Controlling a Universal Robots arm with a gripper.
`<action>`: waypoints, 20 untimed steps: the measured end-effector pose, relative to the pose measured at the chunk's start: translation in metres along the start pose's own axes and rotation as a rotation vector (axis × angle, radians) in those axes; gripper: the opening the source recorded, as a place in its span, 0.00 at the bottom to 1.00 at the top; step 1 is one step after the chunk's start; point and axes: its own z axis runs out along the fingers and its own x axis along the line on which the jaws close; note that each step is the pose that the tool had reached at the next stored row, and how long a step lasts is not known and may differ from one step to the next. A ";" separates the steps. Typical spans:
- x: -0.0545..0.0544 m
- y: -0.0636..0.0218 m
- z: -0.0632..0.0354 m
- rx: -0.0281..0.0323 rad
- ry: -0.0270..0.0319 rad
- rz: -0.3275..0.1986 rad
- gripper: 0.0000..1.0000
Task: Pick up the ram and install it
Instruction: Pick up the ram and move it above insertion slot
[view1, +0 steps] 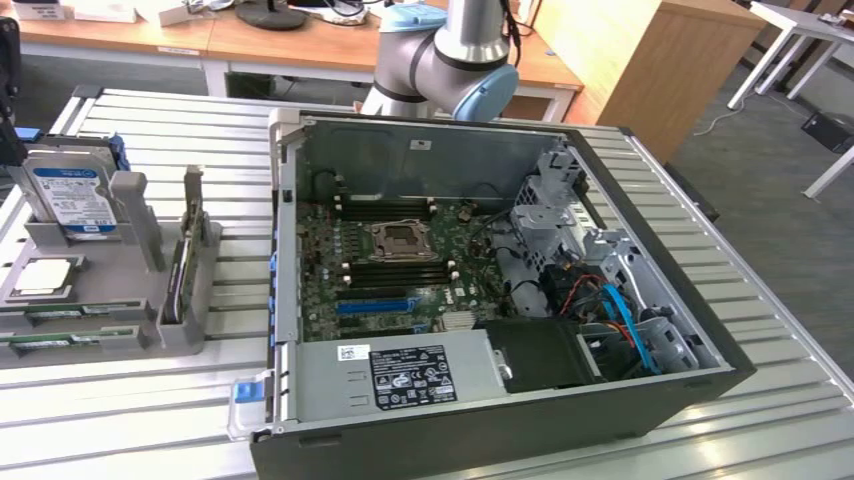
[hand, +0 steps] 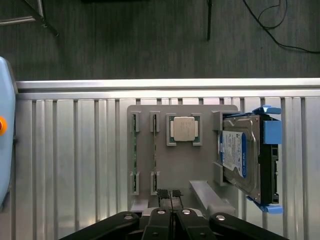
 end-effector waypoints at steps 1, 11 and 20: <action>0.000 0.0000 0.0000 0.0000 0.0000 0.000 0.11; 0.000 0.0000 0.0000 0.0000 0.0000 0.000 0.17; 0.000 0.0000 0.0001 -0.0001 0.0001 0.000 0.30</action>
